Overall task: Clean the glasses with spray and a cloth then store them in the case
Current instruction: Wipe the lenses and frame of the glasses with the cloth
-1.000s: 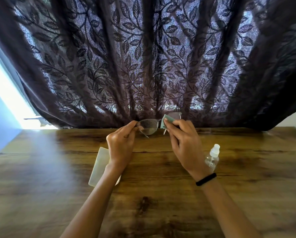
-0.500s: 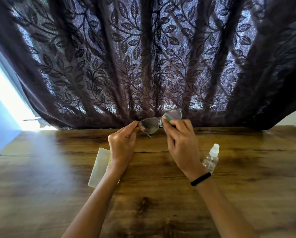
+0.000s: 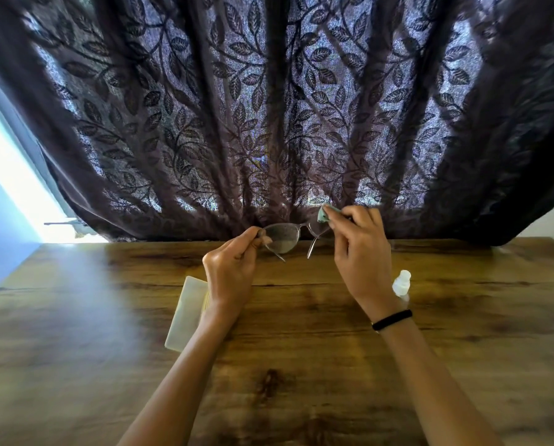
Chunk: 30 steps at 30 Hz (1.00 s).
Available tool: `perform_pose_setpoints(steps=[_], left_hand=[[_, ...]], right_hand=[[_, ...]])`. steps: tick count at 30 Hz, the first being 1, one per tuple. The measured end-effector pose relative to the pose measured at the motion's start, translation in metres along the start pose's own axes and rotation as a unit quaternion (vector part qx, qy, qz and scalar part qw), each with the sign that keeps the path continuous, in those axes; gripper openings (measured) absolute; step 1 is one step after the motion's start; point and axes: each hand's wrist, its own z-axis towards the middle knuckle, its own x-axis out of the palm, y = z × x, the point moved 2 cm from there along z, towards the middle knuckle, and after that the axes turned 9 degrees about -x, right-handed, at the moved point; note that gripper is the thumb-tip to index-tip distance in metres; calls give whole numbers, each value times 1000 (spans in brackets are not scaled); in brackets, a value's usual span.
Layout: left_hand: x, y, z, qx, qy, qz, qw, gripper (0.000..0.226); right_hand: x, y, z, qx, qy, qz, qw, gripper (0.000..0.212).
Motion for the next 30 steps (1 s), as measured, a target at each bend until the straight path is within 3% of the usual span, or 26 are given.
perform_pose_setpoints(steps=[12,30], left_hand=[[-1,0,-1,-35,-11,9,999,20],[-1,-1,0,-11,9,44,999,20]], right_hand=[[4,0,-21,23,-31,40,998,35],[14,38,-5,5,21,167,986,31]])
